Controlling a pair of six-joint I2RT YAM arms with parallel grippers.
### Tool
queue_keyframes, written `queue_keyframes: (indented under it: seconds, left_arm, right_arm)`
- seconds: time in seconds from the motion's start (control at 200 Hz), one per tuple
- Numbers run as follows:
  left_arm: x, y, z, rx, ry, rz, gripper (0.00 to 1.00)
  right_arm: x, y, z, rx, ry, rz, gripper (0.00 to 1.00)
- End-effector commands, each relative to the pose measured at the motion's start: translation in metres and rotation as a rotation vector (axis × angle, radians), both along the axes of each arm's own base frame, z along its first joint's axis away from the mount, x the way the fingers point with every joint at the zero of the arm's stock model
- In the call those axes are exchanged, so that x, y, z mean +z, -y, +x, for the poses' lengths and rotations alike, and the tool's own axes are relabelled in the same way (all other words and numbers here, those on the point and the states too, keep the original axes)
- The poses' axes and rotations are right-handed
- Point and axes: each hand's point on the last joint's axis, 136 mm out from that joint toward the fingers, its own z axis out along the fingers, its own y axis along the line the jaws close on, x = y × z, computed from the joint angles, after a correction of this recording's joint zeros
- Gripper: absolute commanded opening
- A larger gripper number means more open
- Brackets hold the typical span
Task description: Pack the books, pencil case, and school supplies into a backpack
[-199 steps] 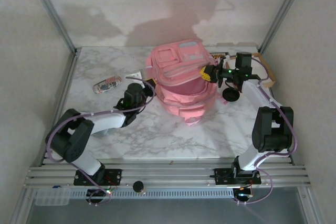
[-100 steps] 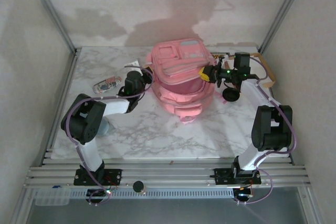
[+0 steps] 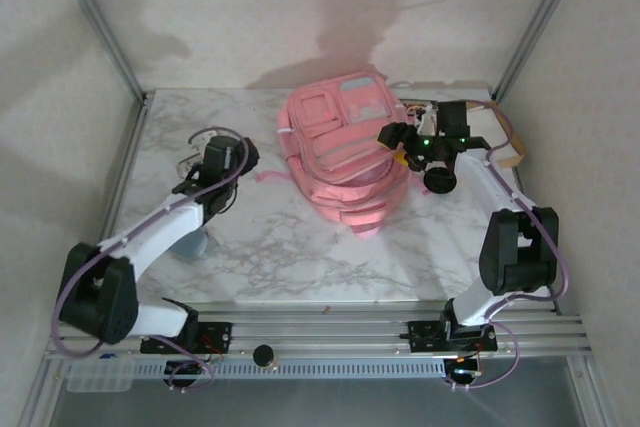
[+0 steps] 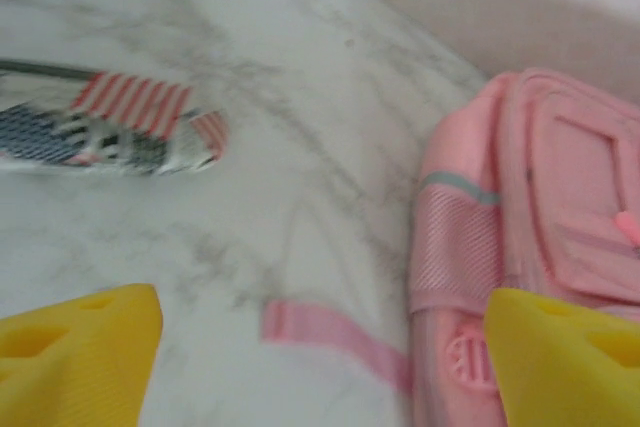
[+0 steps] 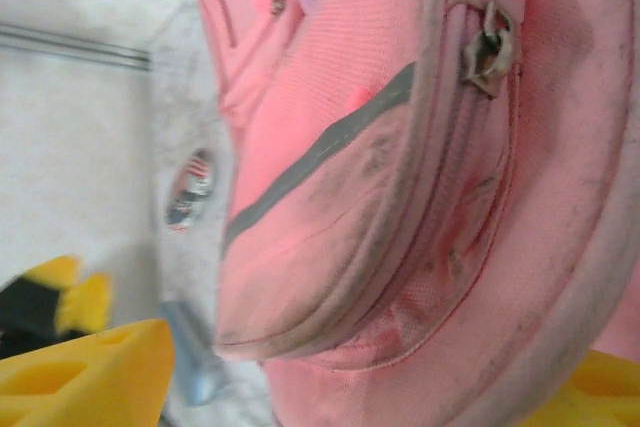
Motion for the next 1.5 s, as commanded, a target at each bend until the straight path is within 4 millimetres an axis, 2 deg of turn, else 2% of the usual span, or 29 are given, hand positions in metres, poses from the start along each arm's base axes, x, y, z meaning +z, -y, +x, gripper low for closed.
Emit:
queue_keyframes:
  seconds: [0.0, 0.045, 0.105, 0.225, 0.36, 0.401, 0.456, 0.516, 0.616, 0.696, 0.821, 0.911, 1.026, 1.207, 1.357, 1.442, 1.457, 1.497]
  left_arm:
    - [-0.041, -0.051, -0.071, 0.161, -0.273, 0.131, 0.94]
    - [-0.042, -0.066, -0.083, 0.200, -0.295, 0.159, 0.99]
    - [-0.044, -0.088, -0.095, 0.249, -0.318, 0.173, 0.99]
    - [-0.050, -0.135, -0.106, 0.352, -0.357, 0.133, 0.99]
    - [-0.066, -0.197, -0.127, 0.543, -0.421, 0.060, 0.99]
    - [-0.072, -0.212, -0.133, 0.590, -0.429, 0.053, 0.99]
    - [-0.086, -0.231, -0.143, 0.650, -0.450, 0.023, 0.99]
    - [-0.102, -0.237, -0.143, 0.658, -0.466, -0.051, 1.00]
    - [-0.122, -0.228, -0.123, 0.601, -0.454, -0.147, 0.99]
    - [-0.132, -0.224, -0.113, 0.573, -0.451, -0.178, 0.99]
    - [-0.141, -0.206, -0.096, 0.487, -0.400, -0.238, 0.99]
    - [-0.155, -0.192, -0.097, 0.467, -0.449, -0.263, 0.99]
    - [-0.165, -0.159, -0.095, 0.406, -0.452, -0.311, 0.99]
    - [-0.162, -0.115, -0.107, 0.382, -0.426, -0.384, 0.99]
    - [-0.155, -0.066, -0.108, 0.290, -0.398, -0.439, 0.99]
    - [-0.144, -0.034, -0.096, 0.213, -0.337, -0.509, 0.99]
    - [-0.141, -0.027, -0.093, 0.194, -0.328, -0.518, 0.99]
    - [-0.134, -0.014, -0.086, 0.153, -0.308, -0.526, 0.99]
  right_arm:
    - [0.008, 0.023, -0.008, -0.053, 0.106, -0.252, 0.86]
    - [0.005, 0.030, -0.012, -0.078, 0.105, -0.305, 0.89]
    - [0.006, 0.034, -0.018, -0.091, 0.123, -0.357, 0.91]
    - [0.005, 0.023, -0.034, -0.056, 0.127, -0.432, 0.98]
    - [0.005, 0.022, -0.046, -0.058, 0.140, -0.499, 0.99]
    - [0.008, 0.014, -0.049, -0.041, 0.156, -0.471, 0.99]
    - [0.008, -0.007, -0.055, 0.010, 0.176, -0.403, 0.99]
    - [0.006, -0.033, -0.062, 0.084, 0.188, -0.347, 0.99]
    - [-0.003, -0.060, -0.068, 0.158, 0.185, -0.316, 0.99]
    - [-0.011, -0.071, -0.069, 0.188, 0.177, -0.319, 0.99]
    - [-0.020, -0.079, -0.070, 0.212, 0.168, -0.323, 0.99]
    - [-0.025, -0.082, -0.069, 0.216, 0.162, -0.328, 0.99]
    - [-0.025, -0.087, -0.069, 0.232, 0.180, -0.337, 0.99]
    - [-0.032, -0.113, -0.075, 0.312, 0.203, -0.368, 0.99]
    - [-0.040, -0.141, -0.086, 0.388, 0.228, -0.372, 0.99]
    - [-0.042, -0.155, -0.086, 0.432, 0.251, -0.354, 0.99]
    - [-0.042, -0.166, -0.094, 0.469, 0.265, -0.345, 0.99]
    - [-0.042, -0.180, -0.099, 0.517, 0.295, -0.339, 0.99]
